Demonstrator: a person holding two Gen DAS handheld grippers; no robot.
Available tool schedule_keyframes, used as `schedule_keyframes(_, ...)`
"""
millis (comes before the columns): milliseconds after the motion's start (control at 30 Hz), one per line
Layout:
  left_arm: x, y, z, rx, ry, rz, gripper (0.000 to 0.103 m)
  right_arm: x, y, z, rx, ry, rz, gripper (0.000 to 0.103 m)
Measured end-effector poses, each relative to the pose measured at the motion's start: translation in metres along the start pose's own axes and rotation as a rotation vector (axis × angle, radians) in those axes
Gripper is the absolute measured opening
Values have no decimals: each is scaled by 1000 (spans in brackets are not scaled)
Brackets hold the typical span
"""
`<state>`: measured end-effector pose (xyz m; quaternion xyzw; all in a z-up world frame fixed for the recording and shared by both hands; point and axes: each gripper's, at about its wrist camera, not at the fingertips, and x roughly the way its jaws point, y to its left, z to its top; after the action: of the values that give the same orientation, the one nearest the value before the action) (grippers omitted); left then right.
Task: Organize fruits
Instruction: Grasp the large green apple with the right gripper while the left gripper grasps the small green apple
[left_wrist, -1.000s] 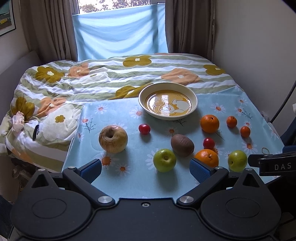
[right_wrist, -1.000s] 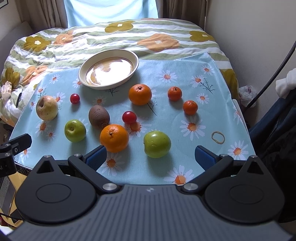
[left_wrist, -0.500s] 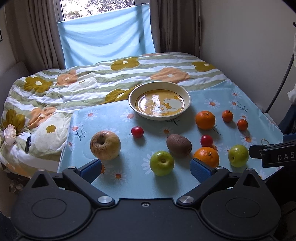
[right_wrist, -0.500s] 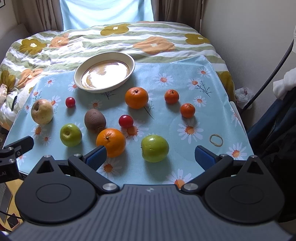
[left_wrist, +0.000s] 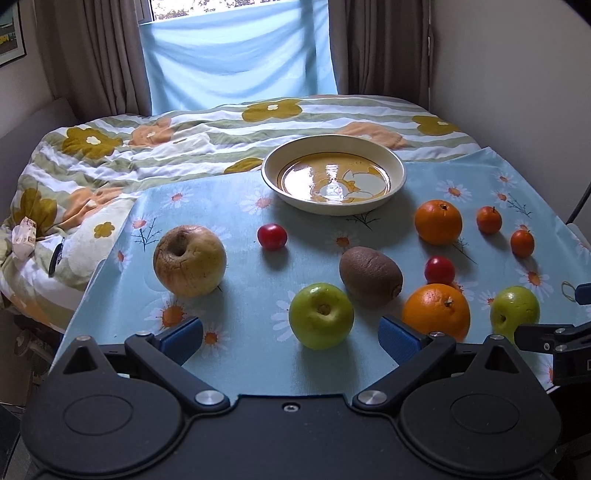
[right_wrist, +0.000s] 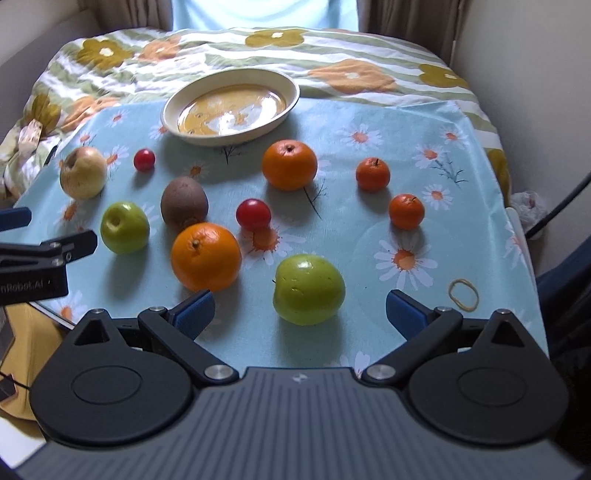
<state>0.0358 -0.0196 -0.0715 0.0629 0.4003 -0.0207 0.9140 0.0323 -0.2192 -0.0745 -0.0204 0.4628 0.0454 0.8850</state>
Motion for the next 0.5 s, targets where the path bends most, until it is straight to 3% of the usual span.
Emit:
schedule_keyframes(333,40,-15,-12,-46,12,40,90,39,-8,-6,-70,-3,42,103)
schedule_keyframes(500,50,-17,-11,-53,13,36,82,50,-8,-7,-97,-5,49,96)
